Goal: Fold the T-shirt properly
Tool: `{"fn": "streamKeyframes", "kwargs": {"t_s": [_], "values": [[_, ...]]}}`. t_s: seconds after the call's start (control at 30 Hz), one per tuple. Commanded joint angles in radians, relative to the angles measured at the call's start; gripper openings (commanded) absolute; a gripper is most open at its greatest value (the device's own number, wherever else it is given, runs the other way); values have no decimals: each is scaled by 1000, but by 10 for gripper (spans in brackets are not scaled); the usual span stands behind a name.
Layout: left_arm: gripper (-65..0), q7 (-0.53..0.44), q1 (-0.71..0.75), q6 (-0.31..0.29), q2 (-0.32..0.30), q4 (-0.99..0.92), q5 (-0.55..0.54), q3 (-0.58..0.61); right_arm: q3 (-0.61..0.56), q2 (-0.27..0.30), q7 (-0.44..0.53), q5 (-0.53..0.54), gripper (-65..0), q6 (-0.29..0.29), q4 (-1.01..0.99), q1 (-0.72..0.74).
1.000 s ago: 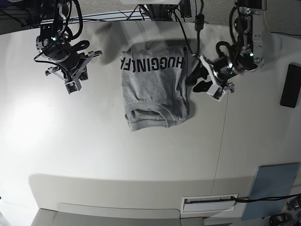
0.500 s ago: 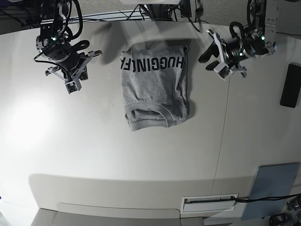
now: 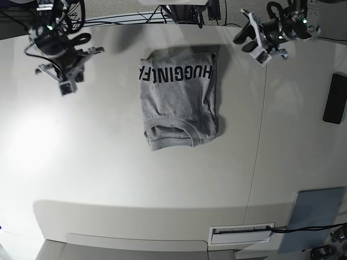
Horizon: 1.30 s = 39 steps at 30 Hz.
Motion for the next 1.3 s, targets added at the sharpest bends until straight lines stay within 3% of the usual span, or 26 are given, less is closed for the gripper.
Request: {"fn": "streamKeyframes", "kwargs": {"t_s": [0.0,0.27,0.47,0.63,0.8,0.9,1.03,1.17,1.27], "values": [[-455,-8,25,-5,5,29,-35,-36,35,9,14,3,-650,1,32,-27],[-572,96,155,-16,143,74,-206,-283,237,8,-62,85,-650,2,95,-213],[-577,128,299,-16,193,74,-254,-367,346,3,-138,86,-650,1,126,-368],[-577,135,415,-16,196,46,-252,-356,355,3,-168,94,-650,1,116,-498],[-577,99,436,-16,195,-91,-249,-293,354,3,-168,115,-650,3,15,-546],[-577,24,409,-16,196,-217,-194,-241,354,3,-152,115,-650,3,-86,-546],[-577,8,329,-16,195,-413,-136,-185,354,4,-141,114,-650,4,-237,-529],[-577,-29,245,-17,195,-612,-135,-160,354,27,-136,111,-650,60,-402,-490],[-577,-103,188,-33,194,-747,-87,-161,354,58,-117,111,-650,67,-541,-444]]}}
